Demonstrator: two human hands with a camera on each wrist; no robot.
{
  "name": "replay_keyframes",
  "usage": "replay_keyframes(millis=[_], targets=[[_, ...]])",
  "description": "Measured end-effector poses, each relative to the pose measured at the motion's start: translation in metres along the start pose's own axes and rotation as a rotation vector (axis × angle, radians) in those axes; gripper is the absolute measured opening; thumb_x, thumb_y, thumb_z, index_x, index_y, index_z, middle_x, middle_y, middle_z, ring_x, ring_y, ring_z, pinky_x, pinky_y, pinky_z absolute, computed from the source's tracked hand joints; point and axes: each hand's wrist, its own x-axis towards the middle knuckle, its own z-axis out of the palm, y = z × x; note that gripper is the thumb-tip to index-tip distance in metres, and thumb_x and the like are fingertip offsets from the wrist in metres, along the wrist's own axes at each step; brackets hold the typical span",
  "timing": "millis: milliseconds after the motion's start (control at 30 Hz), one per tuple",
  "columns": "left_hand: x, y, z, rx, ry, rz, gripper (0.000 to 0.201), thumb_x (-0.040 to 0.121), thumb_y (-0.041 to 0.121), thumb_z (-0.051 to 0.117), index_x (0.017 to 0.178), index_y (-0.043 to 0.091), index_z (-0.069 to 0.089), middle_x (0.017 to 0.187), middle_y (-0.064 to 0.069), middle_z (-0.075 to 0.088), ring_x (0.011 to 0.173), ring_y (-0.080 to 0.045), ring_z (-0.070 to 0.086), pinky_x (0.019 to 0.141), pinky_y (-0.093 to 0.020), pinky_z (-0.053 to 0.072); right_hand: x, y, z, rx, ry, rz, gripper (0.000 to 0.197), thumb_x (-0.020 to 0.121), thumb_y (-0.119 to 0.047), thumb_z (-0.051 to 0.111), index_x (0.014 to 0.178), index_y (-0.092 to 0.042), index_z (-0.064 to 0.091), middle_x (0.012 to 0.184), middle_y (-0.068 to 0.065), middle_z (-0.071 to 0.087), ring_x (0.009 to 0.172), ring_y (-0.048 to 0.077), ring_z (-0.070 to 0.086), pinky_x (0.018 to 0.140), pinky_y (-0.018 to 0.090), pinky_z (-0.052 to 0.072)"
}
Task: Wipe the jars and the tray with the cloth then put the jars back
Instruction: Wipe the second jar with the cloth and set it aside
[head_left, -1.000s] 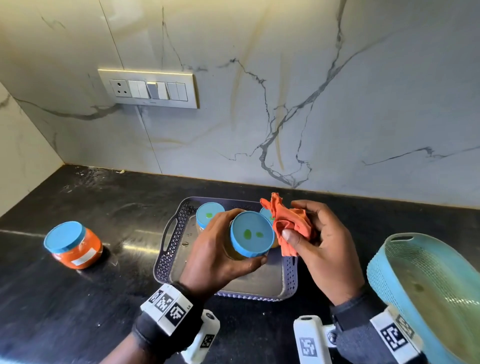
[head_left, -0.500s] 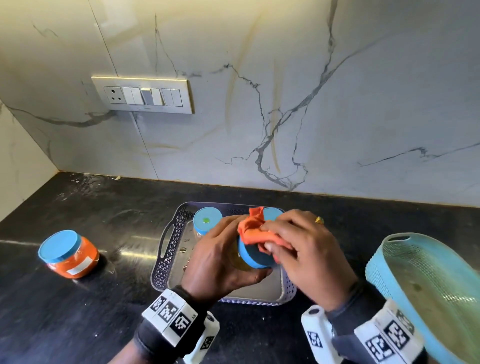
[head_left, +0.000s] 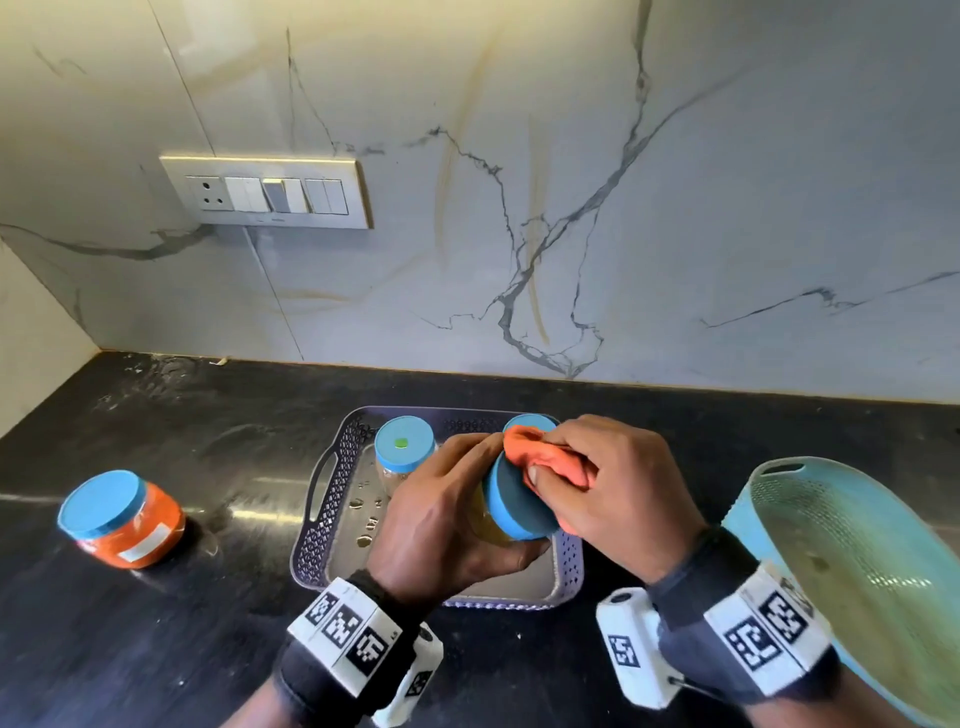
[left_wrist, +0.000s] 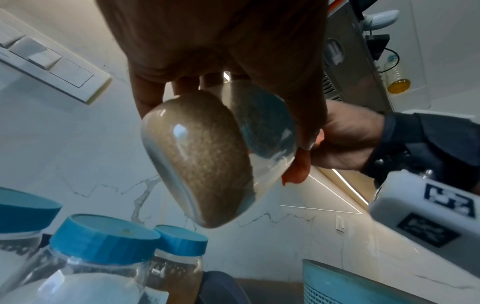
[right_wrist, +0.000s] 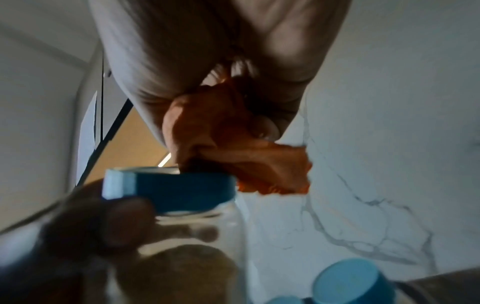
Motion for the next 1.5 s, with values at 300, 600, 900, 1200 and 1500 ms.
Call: replay_keyframes(millis=[300,600,900,1200,1500], targets=[[-0.003,-0.006,-0.012,0.044,0.026,-0.003,0.077,0.062,0.052,0.088,0.127,0.016,0.066,0.121,0.005,0.067,0.109,-0.013,0.066,0.093,-0.023,0.052,-0.015,0.007,-0.009,0.05,-0.14,0.005,0.009,0.077,-0.026,0.071,0.08,-0.018,0.075,0.076,-0.007,0.065,0.073,0.01,0.064,0.067,0.037,0.054],[0.002,-0.009,-0.016,0.038,0.006,-0.021,0.074,0.065,0.051,0.086,0.128,0.017,0.066,0.125,0.01,0.066,0.115,-0.008,0.061,0.092,-0.026,0.052,-0.003,-0.026,0.0,0.135,-0.187,-0.065,0.006,0.08,-0.023,0.071,0.082,-0.018,0.073,0.076,-0.01,0.062,0.075,0.007,0.06,0.071,0.025,0.051],[0.003,0.003,-0.009,0.067,0.065,-0.009,0.075,0.062,0.055,0.082,0.125,0.018,0.067,0.118,0.007,0.068,0.106,-0.01,0.065,0.091,-0.016,0.048,0.017,-0.005,-0.001,0.049,-0.084,-0.004,0.011,0.078,-0.025,0.073,0.086,-0.018,0.076,0.075,-0.009,0.062,0.069,0.007,0.059,0.065,0.023,0.049],[0.001,-0.002,-0.016,0.102,0.053,-0.055,0.075,0.06,0.057,0.086,0.124,0.025,0.064,0.117,0.012,0.066,0.107,-0.007,0.063,0.086,-0.022,0.052,-0.001,0.005,-0.009,0.091,-0.16,-0.031,0.004,0.074,-0.013,0.076,0.078,-0.013,0.074,0.071,-0.01,0.061,0.072,-0.005,0.058,0.072,0.011,0.046],[0.004,0.002,-0.019,0.047,0.092,0.044,0.068,0.069,0.049,0.081,0.125,0.015,0.064,0.119,0.01,0.068,0.11,-0.015,0.063,0.084,-0.035,0.057,-0.002,-0.021,0.001,0.174,-0.17,-0.137,0.017,0.083,-0.021,0.073,0.1,-0.019,0.075,0.096,-0.008,0.068,0.089,0.008,0.062,0.082,0.022,0.049]])
